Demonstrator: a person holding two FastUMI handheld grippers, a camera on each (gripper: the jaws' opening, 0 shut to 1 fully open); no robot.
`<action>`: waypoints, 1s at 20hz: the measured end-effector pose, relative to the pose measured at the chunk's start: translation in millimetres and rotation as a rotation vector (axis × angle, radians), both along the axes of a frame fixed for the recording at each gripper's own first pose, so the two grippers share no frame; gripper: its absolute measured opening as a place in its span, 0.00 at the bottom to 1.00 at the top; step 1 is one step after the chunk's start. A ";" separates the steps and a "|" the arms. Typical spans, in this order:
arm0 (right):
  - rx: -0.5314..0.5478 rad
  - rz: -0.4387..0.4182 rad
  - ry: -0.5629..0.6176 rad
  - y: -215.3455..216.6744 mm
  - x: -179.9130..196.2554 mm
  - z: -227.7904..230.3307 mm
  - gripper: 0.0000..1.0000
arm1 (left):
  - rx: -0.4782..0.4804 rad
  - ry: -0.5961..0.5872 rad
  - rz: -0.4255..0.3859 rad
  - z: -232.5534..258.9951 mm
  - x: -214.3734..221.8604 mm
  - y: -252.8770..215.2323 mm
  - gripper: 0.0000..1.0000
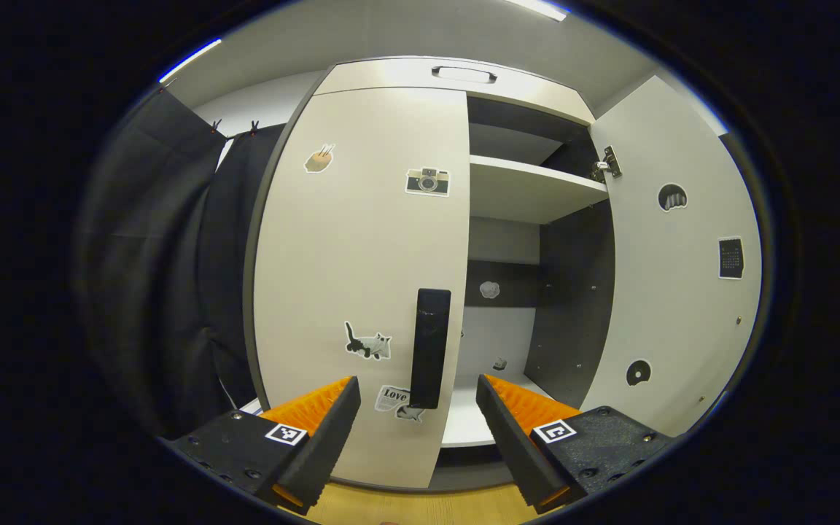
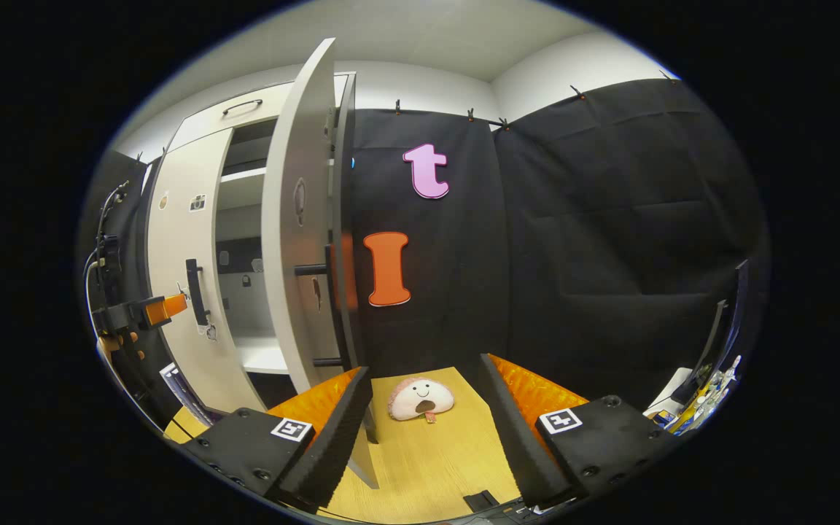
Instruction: Open the right door of the double-door shoe cabinet with the right hand, and open the left door with the left hand.
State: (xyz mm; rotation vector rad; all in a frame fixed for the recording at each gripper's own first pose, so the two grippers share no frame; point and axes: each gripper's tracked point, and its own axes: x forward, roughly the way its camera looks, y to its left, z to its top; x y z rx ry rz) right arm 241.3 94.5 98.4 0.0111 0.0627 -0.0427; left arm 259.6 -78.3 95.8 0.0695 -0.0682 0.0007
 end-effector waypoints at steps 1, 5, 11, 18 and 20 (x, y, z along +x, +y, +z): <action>0.003 -0.006 0.001 -1.1 0.8 0.1 0.92 | 0.010 0.000 0.000 1.4 9.3 -1.8 0.97; 0.010 -0.026 0.005 -6.1 2.7 0.2 0.92 | 0.018 0.007 0.022 2.6 43.3 -0.9 0.98; 0.015 -0.030 0.024 -7.6 2.9 -2.7 0.98 | 0.031 0.034 0.037 -4.9 78.4 3.1 0.74; 0.010 -0.021 0.031 -4.1 0.6 -4.4 0.92 | 0.045 0.045 -0.005 -7.4 79.4 -7.2 0.30; 0.011 -0.014 0.036 -0.8 -1.1 -4.9 0.92 | 0.042 0.051 -0.014 -8.3 77.0 -6.5 0.22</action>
